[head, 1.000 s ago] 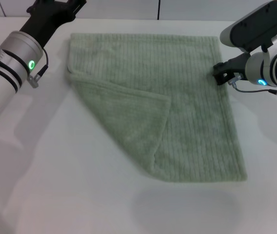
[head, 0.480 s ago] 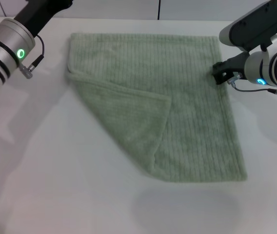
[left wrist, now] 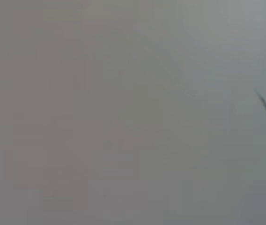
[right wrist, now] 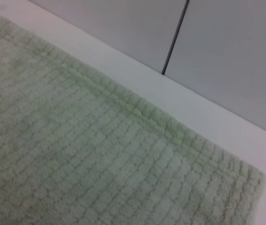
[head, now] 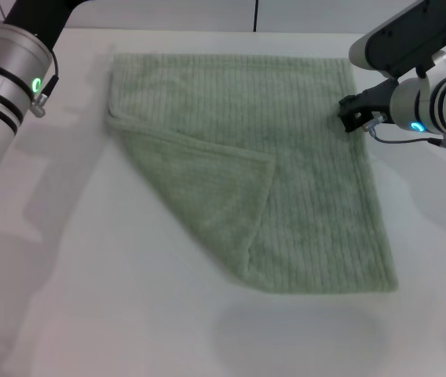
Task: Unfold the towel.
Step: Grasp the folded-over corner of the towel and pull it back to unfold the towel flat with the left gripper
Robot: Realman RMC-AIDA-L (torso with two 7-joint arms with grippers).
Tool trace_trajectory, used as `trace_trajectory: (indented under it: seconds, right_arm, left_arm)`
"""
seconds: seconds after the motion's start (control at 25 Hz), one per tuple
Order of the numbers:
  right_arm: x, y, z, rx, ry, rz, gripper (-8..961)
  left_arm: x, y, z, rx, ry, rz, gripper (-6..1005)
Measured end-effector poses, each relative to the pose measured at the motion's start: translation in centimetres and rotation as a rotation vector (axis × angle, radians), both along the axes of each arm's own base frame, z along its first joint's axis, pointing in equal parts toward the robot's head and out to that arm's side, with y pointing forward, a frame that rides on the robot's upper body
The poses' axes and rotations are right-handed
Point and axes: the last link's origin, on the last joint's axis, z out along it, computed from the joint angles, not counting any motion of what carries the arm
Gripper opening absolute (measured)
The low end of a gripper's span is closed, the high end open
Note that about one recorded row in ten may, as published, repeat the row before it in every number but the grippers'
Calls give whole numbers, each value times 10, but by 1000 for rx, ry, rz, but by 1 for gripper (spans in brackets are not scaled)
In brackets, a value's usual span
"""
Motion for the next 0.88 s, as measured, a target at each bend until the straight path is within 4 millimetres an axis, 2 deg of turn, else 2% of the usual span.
trace_trajectory:
  seconds: [0.16,0.28,0.4,0.72,0.8,0.88]
  right_arm:
    - [0,0,0,0,-1,0,24]
    - [0,0,0,-3,-2,-2,24]
    - [1,-1,0,-7,-5,-6,24]
    - [2,-1,1,-8,-7,-7,23]
    - [2,-1,1,-10,-8,-9,24]
    - [2,-1,1,-12,-9,-9,24]
  left_arm:
    - [2,0,0,-6,17,11,811]
    - [18,1,-1,-51,114,71,811]
    - [29,4,-2,-114,134,119,811]
    - [41,5,-3,-183,160,172,811]
    - [53,3,-5,-265,199,226,811]
    - [55,2,-5,-281,214,235,811]
